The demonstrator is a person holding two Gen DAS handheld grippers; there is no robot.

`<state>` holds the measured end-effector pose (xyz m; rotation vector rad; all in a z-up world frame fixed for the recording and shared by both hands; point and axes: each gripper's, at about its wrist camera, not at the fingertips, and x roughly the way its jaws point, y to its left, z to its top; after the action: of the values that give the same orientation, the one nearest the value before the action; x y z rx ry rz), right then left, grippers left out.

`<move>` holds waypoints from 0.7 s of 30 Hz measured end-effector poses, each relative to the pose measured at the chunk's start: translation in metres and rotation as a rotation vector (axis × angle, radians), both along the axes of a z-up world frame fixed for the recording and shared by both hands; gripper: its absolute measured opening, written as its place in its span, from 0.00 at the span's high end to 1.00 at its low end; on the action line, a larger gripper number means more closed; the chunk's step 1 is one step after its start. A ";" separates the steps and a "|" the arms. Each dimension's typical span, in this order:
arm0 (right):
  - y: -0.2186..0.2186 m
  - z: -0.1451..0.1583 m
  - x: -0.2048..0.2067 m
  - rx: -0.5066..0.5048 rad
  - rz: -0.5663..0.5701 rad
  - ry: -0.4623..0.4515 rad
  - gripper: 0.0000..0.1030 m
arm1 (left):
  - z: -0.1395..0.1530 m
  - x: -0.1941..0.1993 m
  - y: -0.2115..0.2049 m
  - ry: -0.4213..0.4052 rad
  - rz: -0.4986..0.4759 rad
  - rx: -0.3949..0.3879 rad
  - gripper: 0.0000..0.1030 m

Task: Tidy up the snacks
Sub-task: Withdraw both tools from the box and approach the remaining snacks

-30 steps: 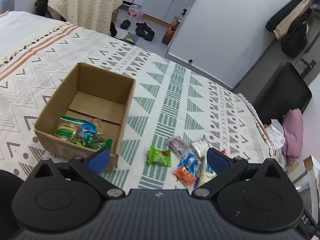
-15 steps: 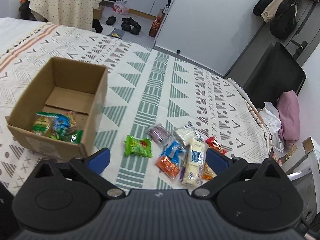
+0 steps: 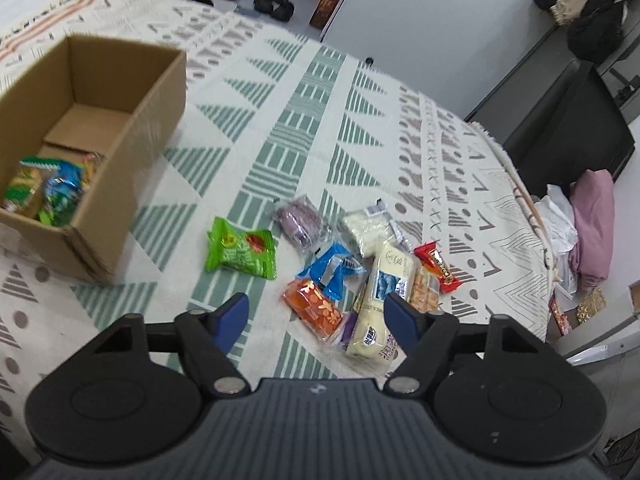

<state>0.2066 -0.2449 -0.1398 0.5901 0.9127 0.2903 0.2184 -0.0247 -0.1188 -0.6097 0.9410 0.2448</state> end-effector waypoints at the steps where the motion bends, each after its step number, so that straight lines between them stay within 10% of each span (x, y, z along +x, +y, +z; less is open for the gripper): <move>1: 0.002 -0.003 0.003 0.000 0.006 0.009 0.31 | -0.004 0.003 0.000 0.006 0.005 -0.005 0.32; 21: 0.025 -0.044 0.036 -0.023 0.071 0.089 0.42 | -0.074 0.049 -0.014 0.136 0.035 -0.071 0.47</move>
<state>0.2425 -0.2196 -0.1842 0.5532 1.0229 0.3186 0.2675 -0.0385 -0.1929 -0.6818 1.0742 0.2873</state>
